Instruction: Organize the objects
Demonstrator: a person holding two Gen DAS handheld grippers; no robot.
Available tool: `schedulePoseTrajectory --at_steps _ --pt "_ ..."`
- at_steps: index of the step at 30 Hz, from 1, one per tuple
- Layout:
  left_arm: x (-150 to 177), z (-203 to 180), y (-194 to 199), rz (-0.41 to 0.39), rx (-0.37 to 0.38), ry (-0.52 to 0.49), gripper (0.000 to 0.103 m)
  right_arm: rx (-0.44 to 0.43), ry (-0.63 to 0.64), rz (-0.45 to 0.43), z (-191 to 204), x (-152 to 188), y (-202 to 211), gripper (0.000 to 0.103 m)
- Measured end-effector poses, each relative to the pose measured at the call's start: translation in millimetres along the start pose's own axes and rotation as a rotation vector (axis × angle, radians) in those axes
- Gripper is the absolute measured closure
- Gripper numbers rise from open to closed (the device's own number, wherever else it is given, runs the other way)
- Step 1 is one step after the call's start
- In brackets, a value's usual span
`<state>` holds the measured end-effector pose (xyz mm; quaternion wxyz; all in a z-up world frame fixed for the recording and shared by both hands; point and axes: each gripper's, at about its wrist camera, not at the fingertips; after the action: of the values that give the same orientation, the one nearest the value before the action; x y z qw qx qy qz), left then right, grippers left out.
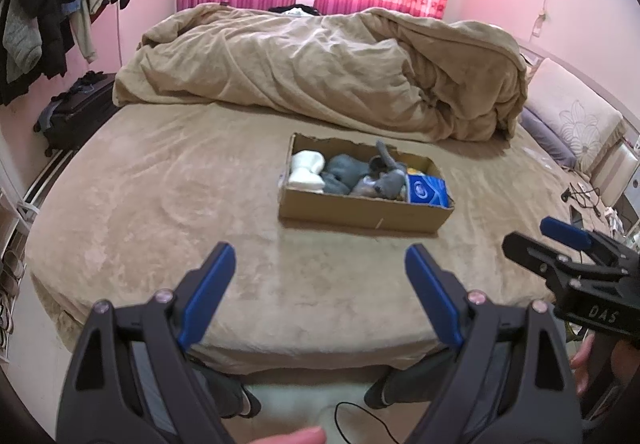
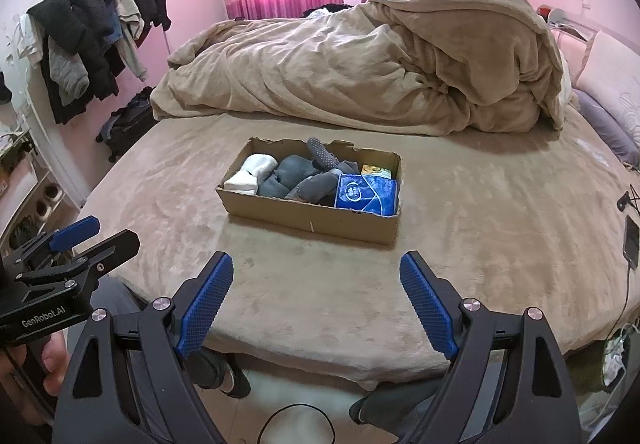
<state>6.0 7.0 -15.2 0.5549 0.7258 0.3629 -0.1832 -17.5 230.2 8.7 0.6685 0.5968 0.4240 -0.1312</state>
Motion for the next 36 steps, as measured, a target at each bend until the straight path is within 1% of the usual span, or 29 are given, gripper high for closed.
schedulePoseTrajectory --at_steps 36 --pt "-2.9 -1.4 -0.4 -0.006 0.012 -0.006 0.015 -0.002 -0.006 0.002 -0.7 -0.3 -4.0 0.015"
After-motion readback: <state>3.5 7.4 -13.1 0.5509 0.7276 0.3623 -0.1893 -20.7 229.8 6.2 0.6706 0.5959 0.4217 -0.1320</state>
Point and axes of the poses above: each gripper's, at about its wrist camera, not at the fingertips, and y roughly against the way its jaws point, z to its left, x to its underside, and after that the axes turned 14 degrees about y, right-handed
